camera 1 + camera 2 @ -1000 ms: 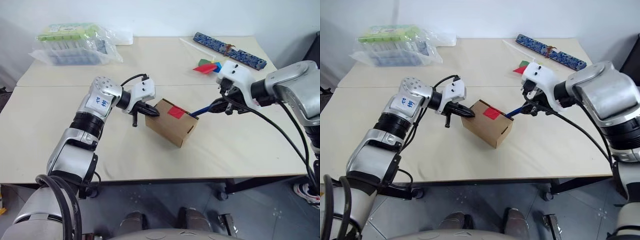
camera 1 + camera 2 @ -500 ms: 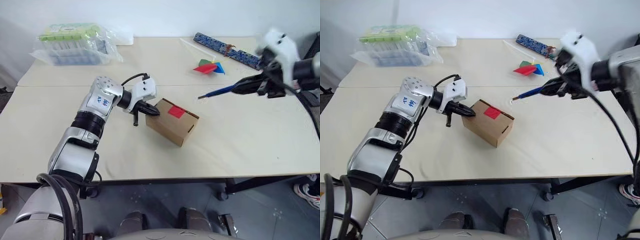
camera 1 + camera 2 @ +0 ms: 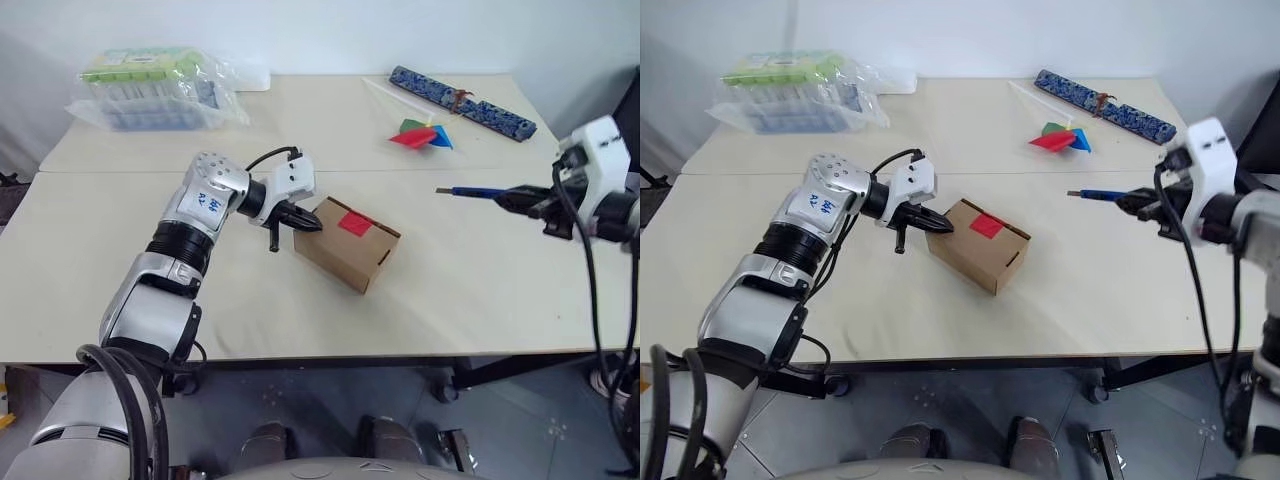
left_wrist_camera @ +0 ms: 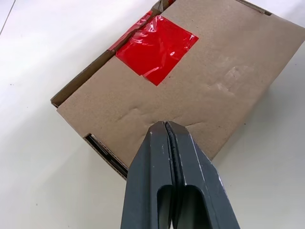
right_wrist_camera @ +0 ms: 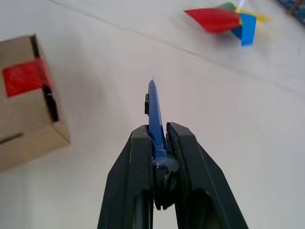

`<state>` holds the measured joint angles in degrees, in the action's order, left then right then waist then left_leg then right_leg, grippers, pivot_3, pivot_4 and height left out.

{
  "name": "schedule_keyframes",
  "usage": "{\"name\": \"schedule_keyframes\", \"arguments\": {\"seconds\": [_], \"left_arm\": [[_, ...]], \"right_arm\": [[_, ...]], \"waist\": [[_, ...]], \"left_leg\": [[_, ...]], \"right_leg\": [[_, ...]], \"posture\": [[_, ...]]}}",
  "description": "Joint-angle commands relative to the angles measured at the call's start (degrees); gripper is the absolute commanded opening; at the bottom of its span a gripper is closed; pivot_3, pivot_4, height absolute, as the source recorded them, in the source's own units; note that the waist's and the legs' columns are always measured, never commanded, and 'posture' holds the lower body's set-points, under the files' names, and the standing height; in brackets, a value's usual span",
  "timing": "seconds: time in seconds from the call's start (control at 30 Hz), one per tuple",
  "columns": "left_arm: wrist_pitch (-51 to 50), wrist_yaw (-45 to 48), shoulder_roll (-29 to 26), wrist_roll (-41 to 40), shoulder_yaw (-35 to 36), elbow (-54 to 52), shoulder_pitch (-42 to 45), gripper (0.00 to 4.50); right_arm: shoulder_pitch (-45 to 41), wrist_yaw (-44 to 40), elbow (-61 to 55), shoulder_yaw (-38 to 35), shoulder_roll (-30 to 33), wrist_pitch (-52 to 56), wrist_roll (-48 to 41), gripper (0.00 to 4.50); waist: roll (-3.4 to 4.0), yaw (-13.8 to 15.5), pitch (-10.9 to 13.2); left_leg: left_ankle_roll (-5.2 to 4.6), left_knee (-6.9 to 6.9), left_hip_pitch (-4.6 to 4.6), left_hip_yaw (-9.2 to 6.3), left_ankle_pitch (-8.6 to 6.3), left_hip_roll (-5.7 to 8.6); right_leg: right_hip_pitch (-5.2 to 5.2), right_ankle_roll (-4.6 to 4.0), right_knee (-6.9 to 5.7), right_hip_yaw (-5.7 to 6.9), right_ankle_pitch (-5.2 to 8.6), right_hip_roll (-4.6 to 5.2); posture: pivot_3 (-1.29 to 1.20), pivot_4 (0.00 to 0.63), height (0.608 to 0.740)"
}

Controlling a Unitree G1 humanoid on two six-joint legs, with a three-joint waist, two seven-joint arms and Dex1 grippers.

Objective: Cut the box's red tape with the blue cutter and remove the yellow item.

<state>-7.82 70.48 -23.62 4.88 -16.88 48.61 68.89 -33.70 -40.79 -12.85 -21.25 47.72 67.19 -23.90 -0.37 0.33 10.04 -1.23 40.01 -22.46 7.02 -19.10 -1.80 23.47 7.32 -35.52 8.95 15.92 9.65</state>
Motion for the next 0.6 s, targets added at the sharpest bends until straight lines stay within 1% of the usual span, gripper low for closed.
{"name": "schedule_keyframes", "arguments": {"seconds": [0.03, 0.1, 0.23, 0.37, 0.57, 0.6], "left_arm": [[-0.43, -0.29, 0.53, 2.99, -2.39, 2.23, -2.05, 0.0], [-0.49, -0.26, 0.64, 2.96, -2.41, 2.02, -2.09, 0.0], [-0.7, -0.11, 0.65, 2.87, -2.43, 1.45, -2.29, 0.0], [-0.92, 0.03, 0.53, 2.72, -2.33, 0.67, -2.53, 0.0], [-1.4, 0.08, 0.26, 2.57, -2.24, -0.63, -3.23, 0.0], [-1.37, 0.02, 0.26, 2.54, -2.2, -0.76, -3.36, 0.0]], "right_arm": [[6.61, 6.5, -1.27, -6.28, -6.82, -14.01, 2.57, 0.16], [10.65, 7.74, 0.45, -5.89, -9.79, -19.59, 3.65, 0.16], [15.6, 7.32, 3.48, -3.76, -12.92, -26.33, 3.77, 0.16], [18.27, 7.8, 8.17, -1.39, -13.62, -31.56, 5.61, 0.16], [21.68, 7.77, 9.33, 1.31, -13.29, -34.38, 6.15, 0.16], [22.65, 8.26, 10.49, 2.46, -12.88, -35.34, 7.68, 0.16]], "waist": [[-0.07, 0.08, -0.04], [-0.08, 0.16, -0.04], [-0.06, 0.07, -0.05], [-0.06, 0.09, -0.04], [-0.05, 0.1, -0.05], [-0.05, 0.11, -0.05]], "left_leg": [[0.0, -0.01, 0.02, -0.01, 0.0, 0.0], [0.0, -0.01, 0.05, 0.0, 0.0, 0.02], [-0.02, -0.02, 0.06, 0.03, 0.01, 0.02], [-0.03, -0.02, 0.08, 0.0, 0.02, 0.02], [-0.04, -0.03, 0.12, -0.03, 0.02, 0.01], [-0.04, -0.03, 0.13, -0.03, 0.02, 0.01]], "right_leg": [[-0.04, 0.0, 0.02, 0.02, 0.0, 0.0], [-0.09, 0.01, 0.04, 0.0, 0.0, -0.01], [-0.08, 0.01, 0.06, -0.02, 0.0, -0.01], [-0.11, 0.01, 0.06, -0.03, 0.0, -0.01], [-0.15, 0.01, 0.06, -0.03, 0.0, -0.01], [-0.16, 0.01, 0.06, -0.03, 0.0, -0.01]], "posture": [[0.0, 0.15, 0.74], [0.0, 0.15, 0.74], [0.0, 0.15, 0.74], [0.0, 0.15, 0.74], [0.0, 0.15, 0.74], [0.0, 0.15, 0.74]]}}
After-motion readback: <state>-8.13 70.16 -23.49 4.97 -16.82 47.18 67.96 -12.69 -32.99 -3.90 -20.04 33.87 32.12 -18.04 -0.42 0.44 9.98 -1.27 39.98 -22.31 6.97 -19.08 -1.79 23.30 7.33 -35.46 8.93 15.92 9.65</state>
